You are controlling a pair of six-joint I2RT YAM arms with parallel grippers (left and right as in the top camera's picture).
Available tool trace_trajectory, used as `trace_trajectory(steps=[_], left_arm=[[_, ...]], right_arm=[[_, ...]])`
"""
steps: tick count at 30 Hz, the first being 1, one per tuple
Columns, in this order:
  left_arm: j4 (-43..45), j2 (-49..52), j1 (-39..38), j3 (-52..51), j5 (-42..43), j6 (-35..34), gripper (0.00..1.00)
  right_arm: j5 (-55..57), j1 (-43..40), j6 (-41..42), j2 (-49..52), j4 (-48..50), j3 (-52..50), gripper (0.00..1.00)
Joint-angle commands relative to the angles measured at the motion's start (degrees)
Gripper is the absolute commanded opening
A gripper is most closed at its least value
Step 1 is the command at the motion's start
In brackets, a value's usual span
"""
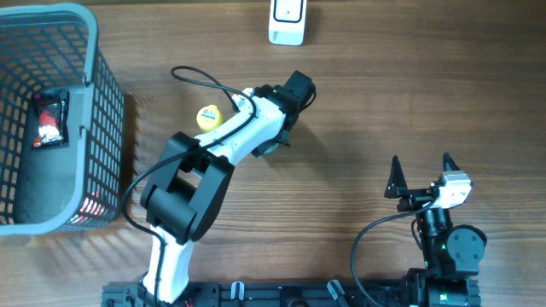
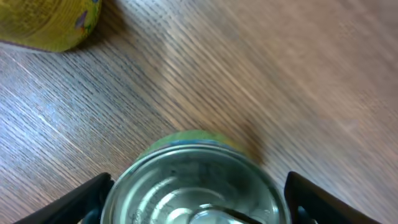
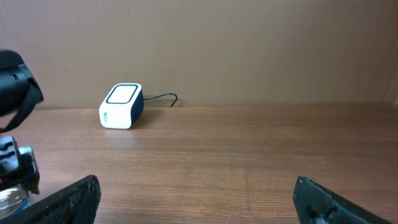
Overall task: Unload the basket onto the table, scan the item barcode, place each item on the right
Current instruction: 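Hold the can near the scanner beside the yellow jar, then lower the silver can onto the table and open the left gripper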
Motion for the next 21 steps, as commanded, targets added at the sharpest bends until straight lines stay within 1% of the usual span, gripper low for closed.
trace_trajectory(steps=[1, 3, 10, 13, 17, 21], left_arm=[[-0.6, 2.1, -0.1, 0.1, -0.6, -0.2, 0.88], [-0.9, 2.1, -0.1, 0.1, -0.6, 0.1, 0.89], [-1.2, 1.8, -0.1, 0.3, -0.6, 0.1, 0.90], [-1.2, 0.2, -0.1, 0.4, -1.0, 0.3, 0.90], [-2.1, -4.8, -0.2, 0.5, -2.8, 0.3, 0.91], [-4.5, -12.6, -0.7, 1.8, -5.1, 0.4, 0.91]], right_arm=[[0.5, -0.3, 0.7, -0.5, 0.2, -0.1, 1.00], [0.5, -0.3, 0.7, -0.5, 0.2, -0.1, 1.00], [0.5, -0.3, 0.7, -0.5, 0.2, -0.1, 1.00], [0.5, -0.3, 0.7, -0.5, 0.2, -0.1, 1.00], [0.5, -0.3, 0.7, -0.5, 0.2, -0.1, 1.00], [0.5, -0.3, 0.7, -0.5, 0.2, -0.1, 1.00]])
